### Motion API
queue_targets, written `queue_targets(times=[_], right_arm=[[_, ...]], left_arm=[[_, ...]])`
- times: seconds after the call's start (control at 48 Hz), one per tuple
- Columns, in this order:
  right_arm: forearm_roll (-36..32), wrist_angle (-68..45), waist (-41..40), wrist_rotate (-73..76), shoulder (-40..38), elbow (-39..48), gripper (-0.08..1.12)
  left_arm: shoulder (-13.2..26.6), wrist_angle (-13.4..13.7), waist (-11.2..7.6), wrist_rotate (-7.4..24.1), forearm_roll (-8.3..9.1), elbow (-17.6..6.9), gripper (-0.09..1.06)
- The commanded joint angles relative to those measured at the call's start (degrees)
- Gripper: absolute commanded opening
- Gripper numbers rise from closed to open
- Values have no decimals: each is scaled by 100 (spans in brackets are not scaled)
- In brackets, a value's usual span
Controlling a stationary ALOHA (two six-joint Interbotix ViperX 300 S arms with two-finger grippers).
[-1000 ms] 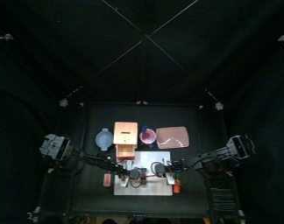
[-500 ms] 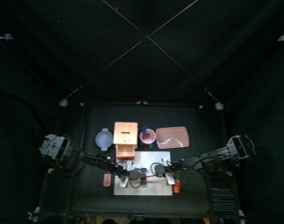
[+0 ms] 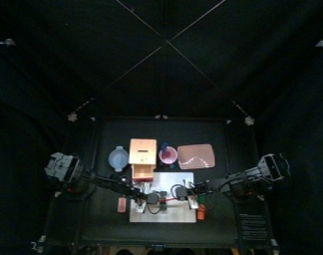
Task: Place sushi on board then cut the sushi with the knife then place the pieces on the plate
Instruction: Cut the sushi into 4 pieces
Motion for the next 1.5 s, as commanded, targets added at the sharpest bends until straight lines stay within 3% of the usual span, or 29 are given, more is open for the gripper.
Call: queue_targets(times=[0.021, 0.833, 1.5], right_arm=[[35, -53, -79, 0, -97, -185, 39], [334, -79, -44, -9, 79, -123, 39], [334, -79, -88, -9, 747, -202, 39]], left_arm=[[-185, -53, -18, 53, 53, -141, 39], [-132, -35, -62, 35, 0, -114, 39], [334, -35, -62, 44, -114, -114, 39]])
